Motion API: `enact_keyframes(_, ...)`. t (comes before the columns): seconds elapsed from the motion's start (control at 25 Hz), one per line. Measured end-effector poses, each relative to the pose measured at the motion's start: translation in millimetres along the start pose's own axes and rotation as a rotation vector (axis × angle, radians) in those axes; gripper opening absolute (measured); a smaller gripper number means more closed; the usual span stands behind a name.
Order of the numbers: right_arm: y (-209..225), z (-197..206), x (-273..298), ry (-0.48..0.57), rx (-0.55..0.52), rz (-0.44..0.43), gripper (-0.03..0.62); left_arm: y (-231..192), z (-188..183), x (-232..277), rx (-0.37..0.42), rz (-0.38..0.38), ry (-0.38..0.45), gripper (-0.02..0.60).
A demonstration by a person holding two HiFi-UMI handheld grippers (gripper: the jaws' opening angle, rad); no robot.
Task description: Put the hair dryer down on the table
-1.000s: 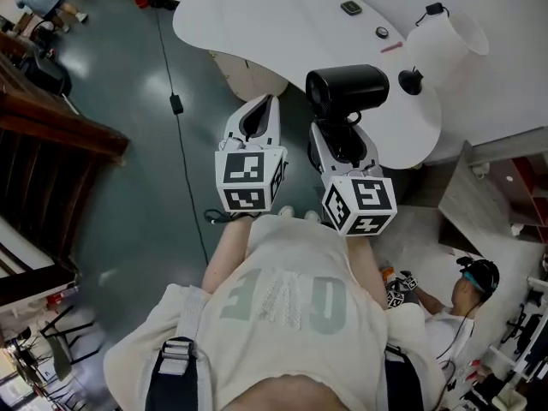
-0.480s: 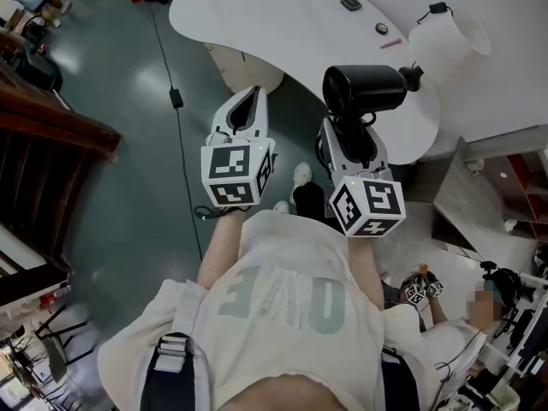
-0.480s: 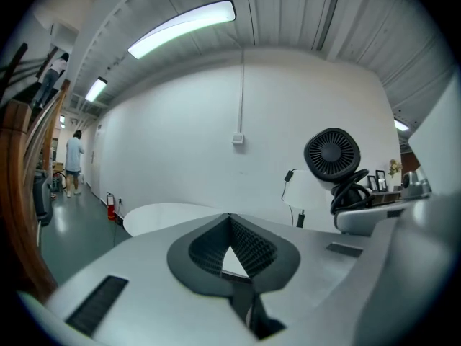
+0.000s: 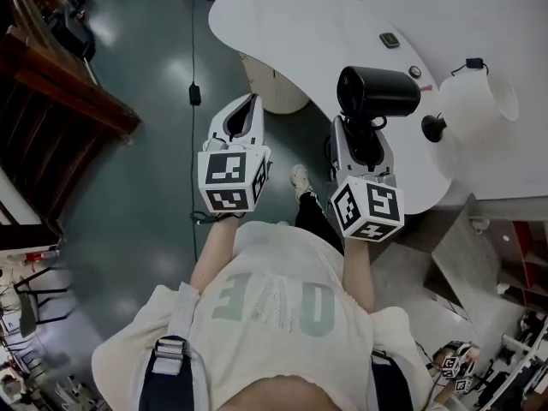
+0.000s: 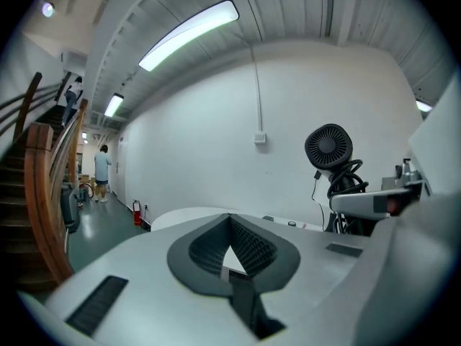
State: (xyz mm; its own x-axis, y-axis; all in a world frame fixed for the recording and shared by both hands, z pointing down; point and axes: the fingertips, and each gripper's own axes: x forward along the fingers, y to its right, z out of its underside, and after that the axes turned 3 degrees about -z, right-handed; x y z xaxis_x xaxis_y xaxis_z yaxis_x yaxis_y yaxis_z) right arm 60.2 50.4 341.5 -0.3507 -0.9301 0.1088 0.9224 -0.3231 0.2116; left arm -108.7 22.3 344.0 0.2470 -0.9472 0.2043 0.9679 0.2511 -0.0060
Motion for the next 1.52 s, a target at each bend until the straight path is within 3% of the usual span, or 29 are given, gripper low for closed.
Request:
enact_keyframes(0.16,4,-5,22,0.021,0.033,-0.012,0.21,-10,-5,1,0.02,-0.019,0.001,0.003)
enact_keyframes(0.56,13,-7,64,0.021,0.025,-0.005,0.21,-14,-15,28,0.02,0.032,0.028,0.003)
enact_keyframes(0.8,20,-21,115,0.03,-0.005,-0.02,0.21,-19,-42,76,-0.012,0.09,0.099,0.004)
enact_keyframes(1.12,65,-39,184,-0.002,-0.028,-0.029,0.21,-5,-69,166,0.033,0.142,0.105,0.003)
enact_keyframes(1.28,92,-59,202,0.014,-0.016,-0.031,0.21,6,-77,205,0.066,0.131,0.101,0.003)
enact_keyframes(1.52,97,-68,227,-0.01,-0.02,-0.007,0.21,-4,-100,243,0.098,0.123,0.107,0.003)
